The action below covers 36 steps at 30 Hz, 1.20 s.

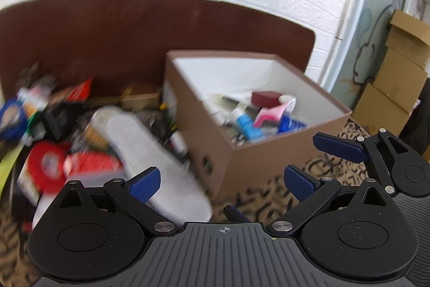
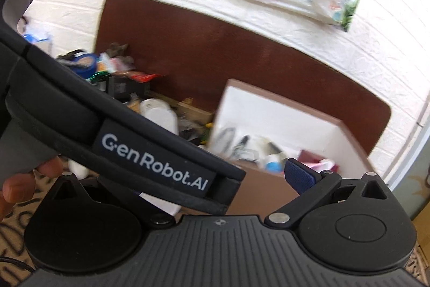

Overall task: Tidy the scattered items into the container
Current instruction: 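Move both grippers back over the pile of items, then grasp the clear plastic case with the left gripper and pull it out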

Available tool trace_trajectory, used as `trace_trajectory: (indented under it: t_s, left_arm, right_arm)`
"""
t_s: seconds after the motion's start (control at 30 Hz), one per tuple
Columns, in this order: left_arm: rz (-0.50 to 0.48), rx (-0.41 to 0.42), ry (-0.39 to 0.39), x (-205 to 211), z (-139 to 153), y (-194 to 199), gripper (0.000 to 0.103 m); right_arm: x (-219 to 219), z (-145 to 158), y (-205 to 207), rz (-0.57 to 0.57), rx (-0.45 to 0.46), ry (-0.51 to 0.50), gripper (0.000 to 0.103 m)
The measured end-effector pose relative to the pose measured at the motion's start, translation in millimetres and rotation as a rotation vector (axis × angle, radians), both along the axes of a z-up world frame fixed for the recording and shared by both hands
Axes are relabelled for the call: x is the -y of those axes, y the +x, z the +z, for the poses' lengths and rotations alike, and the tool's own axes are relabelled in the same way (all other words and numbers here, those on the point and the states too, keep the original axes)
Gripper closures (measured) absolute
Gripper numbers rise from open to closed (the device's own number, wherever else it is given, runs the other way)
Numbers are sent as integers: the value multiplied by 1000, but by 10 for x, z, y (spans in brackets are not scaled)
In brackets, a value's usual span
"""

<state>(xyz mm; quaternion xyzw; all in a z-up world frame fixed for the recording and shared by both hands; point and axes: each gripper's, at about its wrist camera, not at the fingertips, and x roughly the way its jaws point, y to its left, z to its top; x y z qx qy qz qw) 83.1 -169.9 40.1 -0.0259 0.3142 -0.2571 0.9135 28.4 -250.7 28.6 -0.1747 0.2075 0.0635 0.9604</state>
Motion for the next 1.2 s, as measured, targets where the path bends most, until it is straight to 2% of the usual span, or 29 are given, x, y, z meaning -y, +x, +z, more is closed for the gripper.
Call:
trace_trajectory:
  t_s: [0.27,0.47,0.53,0.6,0.7,0.83,0.93,1.2]
  left_arm:
    - [110,-73,19,-641,-447,-315,0]
    - [172,-94,-14,-1010,-504,-210,0]
    - [182,-85,-26,-1084,-476,-142,1]
    - [181,-71,-22,-1124,-456,-72,3]
    - [176,-42,-7,-1147,-419,65,5]
    - [165,-44,-11,-1176,-414,317,12]
    - [154,-57,10,-1157,-459,489,19]
    - [153,-96,8,-1129,-577,808,19]
  right_arm:
    - [-502,-402,-144,126,-122,31,0]
    - [-804,-557,-121,211,-96,-22,1]
    - [-837,-597,-37,204,-105,-27,5]
    - [-821,-612,67,171,-130,-1,11]
    - [-783,-583,185,143,-138,39,16]
    - [-798,-525,324,135,-112,35,22]
    - [-814,-503,476,139,-112,42,32]
    - [-958,-653,792,153,-106,-37,40]
